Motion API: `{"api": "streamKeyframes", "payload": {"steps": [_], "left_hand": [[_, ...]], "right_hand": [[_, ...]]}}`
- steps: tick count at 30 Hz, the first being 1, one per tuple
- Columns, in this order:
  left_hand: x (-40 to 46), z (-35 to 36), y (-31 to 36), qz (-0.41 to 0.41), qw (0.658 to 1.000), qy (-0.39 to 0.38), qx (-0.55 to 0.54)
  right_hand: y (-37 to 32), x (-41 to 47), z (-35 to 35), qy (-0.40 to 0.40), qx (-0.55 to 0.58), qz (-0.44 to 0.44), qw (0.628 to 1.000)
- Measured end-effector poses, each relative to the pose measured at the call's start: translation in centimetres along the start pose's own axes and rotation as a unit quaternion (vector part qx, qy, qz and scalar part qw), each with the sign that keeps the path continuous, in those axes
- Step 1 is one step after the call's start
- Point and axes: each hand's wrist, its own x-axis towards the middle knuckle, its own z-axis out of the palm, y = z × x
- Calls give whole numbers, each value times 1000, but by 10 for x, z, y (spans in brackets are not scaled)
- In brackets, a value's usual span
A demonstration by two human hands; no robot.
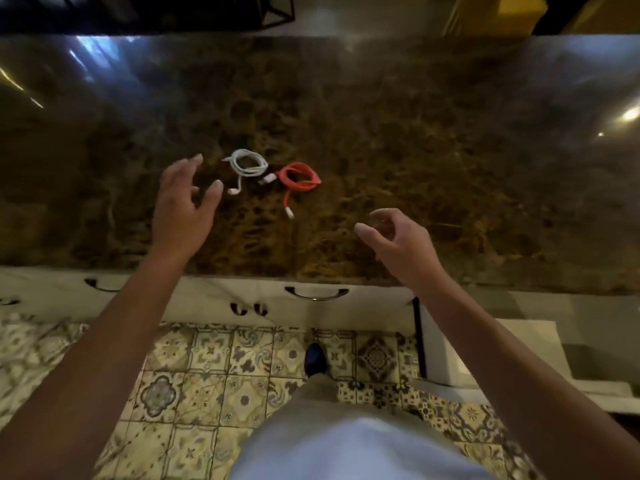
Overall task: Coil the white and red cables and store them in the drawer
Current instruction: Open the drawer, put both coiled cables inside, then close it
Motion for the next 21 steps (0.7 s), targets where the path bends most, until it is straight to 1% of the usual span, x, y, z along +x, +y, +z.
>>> {"api": "streamKeyframes", "payload": {"steps": [3, 5, 10, 12, 14, 15, 17, 21], "left_hand": [[30, -4, -13, -55, 998, -6, -5], [48, -4, -17, -74, 997, -14, -5], [89, 5, -22, -46, 995, -75, 43], [92, 11, -20, -34, 995, -80, 45], [106, 16, -18, -24, 996, -82, 36], [105, 17, -17, -13, 996, -82, 38], [113, 25, -11, 15, 993, -102, 60], [119, 29, -4, 50, 985, -131, 101]], "right_hand": [[-25, 30, 25, -10, -20, 23, 999], [-38, 46, 37, -7, -20, 32, 999], [-57, 75, 57, -6, -49, 5, 999], [-59, 74, 60, -16, -79, -29, 996], [-61, 83, 68, 6, -142, -65, 988], [-62, 82, 71, 26, -182, -96, 978], [-61, 88, 76, 65, -237, -130, 961], [-57, 94, 83, 84, -249, -140, 955]]}}
